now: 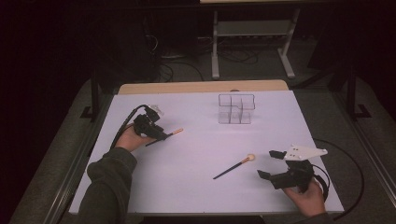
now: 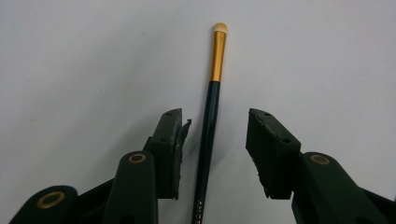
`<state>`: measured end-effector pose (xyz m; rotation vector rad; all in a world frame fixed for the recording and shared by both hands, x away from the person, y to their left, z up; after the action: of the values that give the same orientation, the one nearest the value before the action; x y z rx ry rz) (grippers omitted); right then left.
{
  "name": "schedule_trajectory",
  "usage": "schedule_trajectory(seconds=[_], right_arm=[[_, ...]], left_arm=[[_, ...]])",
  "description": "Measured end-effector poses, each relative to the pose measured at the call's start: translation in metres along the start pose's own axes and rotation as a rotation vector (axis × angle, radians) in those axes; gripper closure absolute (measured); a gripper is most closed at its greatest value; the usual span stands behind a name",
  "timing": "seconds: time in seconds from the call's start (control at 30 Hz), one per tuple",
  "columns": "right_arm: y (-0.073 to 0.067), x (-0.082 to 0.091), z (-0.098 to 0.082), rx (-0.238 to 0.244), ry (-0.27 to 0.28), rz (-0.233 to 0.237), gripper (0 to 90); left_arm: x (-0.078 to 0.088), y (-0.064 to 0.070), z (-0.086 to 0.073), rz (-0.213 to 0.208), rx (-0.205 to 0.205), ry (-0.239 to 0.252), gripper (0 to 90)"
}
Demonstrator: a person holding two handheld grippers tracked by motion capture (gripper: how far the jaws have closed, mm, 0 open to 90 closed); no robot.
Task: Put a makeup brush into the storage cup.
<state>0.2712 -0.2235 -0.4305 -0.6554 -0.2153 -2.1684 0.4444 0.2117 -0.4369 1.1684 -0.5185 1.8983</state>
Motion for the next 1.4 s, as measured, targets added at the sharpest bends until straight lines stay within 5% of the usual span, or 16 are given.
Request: schedule_trajectory(seconds=[0.07, 0.2, 0.23, 0.87, 1.4], right_arm=[[0.000, 0.000, 0.000, 0.000, -0.002, 0.001, 14.9], [0.000, 0.000, 0.000, -0.002, -0.002, 0.005, 14.9], [0.000, 0.001, 0.000, 0.000, 0.001, 0.004, 14.9], [0.001, 0.002, -0.002, -0.012, -0.008, 0.016, 14.9], [0.001, 0.003, -0.001, -0.016, -0.002, 0.013, 14.9]], left_arm=[[-0.001, -0.001, 0.003, -0.004, -0.004, -0.047, 56.2], [0.000, 0.000, 0.013, -0.011, -0.005, -0.025, 57.9], [-0.003, 0.000, 0.013, -0.006, -0.020, -0.060, 57.8], [-0.016, -0.001, 0.010, -0.005, -0.006, -0.103, 73.8], [-0.018, 0.003, 0.012, 0.054, -0.081, -0.152, 82.6]])
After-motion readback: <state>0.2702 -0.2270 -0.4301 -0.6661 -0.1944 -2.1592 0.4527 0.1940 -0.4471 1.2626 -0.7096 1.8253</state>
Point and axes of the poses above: each handheld gripper's, and its own axes: x roughly backward along the jaws, z roughly out of its top, y roughly to its right, the point moved 3 cm from there along -x, roughly forward along the jaws, and after that the axes turned 1 degree about y, right-handed, at the moved point
